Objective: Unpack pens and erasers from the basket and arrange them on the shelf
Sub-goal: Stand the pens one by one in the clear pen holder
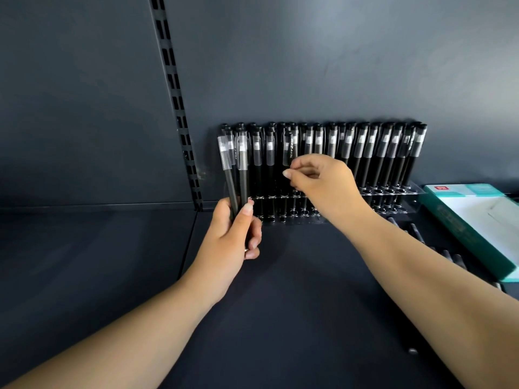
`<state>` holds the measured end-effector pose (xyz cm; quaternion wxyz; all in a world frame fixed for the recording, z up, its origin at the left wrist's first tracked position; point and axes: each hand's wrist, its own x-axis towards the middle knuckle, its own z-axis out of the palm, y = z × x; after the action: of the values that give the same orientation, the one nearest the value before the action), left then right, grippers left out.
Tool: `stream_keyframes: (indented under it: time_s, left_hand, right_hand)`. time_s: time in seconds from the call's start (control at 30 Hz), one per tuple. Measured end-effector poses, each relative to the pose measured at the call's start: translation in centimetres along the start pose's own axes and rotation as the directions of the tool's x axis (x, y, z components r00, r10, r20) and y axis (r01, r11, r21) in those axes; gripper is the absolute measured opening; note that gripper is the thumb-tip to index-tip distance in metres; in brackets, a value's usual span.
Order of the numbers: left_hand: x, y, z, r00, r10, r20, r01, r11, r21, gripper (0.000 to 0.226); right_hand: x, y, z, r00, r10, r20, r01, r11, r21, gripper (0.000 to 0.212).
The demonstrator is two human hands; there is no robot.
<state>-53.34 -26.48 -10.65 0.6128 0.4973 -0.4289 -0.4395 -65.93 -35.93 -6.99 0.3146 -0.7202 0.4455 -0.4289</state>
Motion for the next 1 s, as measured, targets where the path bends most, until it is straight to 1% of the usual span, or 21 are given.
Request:
stream_keyframes:
  time_s: [0.1,0.17,0.2,0.27,0.33,0.4,0.43,0.5,0.57,0.63,0.73,0.83,0.93,1.0]
  left_hand:
    - [-0.1,0.1,-0.1,1.000,0.024,0.008,-0.023,0.999,-0.028,0.014]
    - [-0.2,0.2,-0.1,0.999,0.039,0.023,-0.038,0.999,-0.030,0.016]
    - [-0.3,0.2,-0.1,0.999,0.042,0.034,-0.041,0.999,-0.031,0.017]
    - [-0.3,0.2,0.0,0.997,0.044,0.066,-0.042,0.999,-0.031,0.016]
    - [-0.4,0.1,0.0,0.993,0.048,0.104,-0.046,0.999,-0.023,0.016]
    - [-0.5,0.1,0.1,0.989,0.054,0.135,-0.054,0.999,-0.005,0.018]
    - [-0.6,0.1,0.1,0.989,0.054,0.135,-0.055,0.998,0.003,0.019]
    - [-0.5,-0.1,0.0,0.995,0.041,0.091,-0.043,0.999,0.018,0.019]
    - [-0.2,-0.3,-0.2,0.999,0.019,0.027,-0.020,0.999,0.037,0.019]
    - [0.0,-0.3,-0.2,1.000,-0.003,-0.013,0.004,1.000,0.022,0.020]
    - [0.1,-0.2,-0.1,1.000,-0.019,-0.003,0.019,0.999,0.029,0.021]
    - [-0.2,-0.1,0.0,1.000,-0.003,0.013,0.003,1.000,0.003,0.021]
    - [-0.4,0.1,0.0,0.998,0.060,0.015,-0.060,0.997,-0.043,0.018]
    - [-0.5,0.2,0.0,0.995,0.097,0.006,-0.097,0.995,-0.033,0.017]
  right_hand:
    - [-0.4,-0.4,-0.2,0.995,-0.057,-0.081,0.054,0.998,-0.041,0.015]
    - [-0.8,-1.3,-0.4,0.986,-0.104,-0.129,0.109,0.993,0.036,0.016]
    - [-1.0,-1.9,-0.5,0.988,-0.112,-0.105,0.123,0.987,0.107,0.013]
    - [-1.5,-3.1,-0.4,0.993,-0.107,0.057,0.092,0.970,0.226,0.006]
    - [-1.9,-3.6,-0.1,0.970,-0.101,0.220,0.046,0.970,0.240,0.010]
    - [-1.9,-3.6,0.0,0.953,-0.096,0.288,0.036,0.977,0.209,0.019]
    - [-1.8,-3.6,-0.1,0.947,-0.081,0.309,0.016,0.978,0.208,0.019]
    - [-1.3,-3.8,-0.8,0.940,-0.032,0.340,-0.046,0.974,0.220,0.013]
    - [-0.5,-3.8,-2.0,0.950,0.018,0.312,-0.095,0.967,0.235,0.010]
    - [0.3,-3.9,-3.3,0.978,0.022,0.206,-0.069,0.971,0.228,0.011]
    - [1.0,-4.0,-4.8,0.999,-0.027,0.028,0.024,0.995,0.093,0.015]
    - [1.1,-4.0,-5.2,0.992,-0.084,-0.095,0.081,0.996,-0.035,0.020]
    - [1.1,-3.6,-4.8,0.983,-0.151,-0.105,0.133,0.977,-0.165,0.025]
    - [1.1,-3.3,-4.4,0.985,-0.150,-0.086,0.129,0.969,-0.210,0.027]
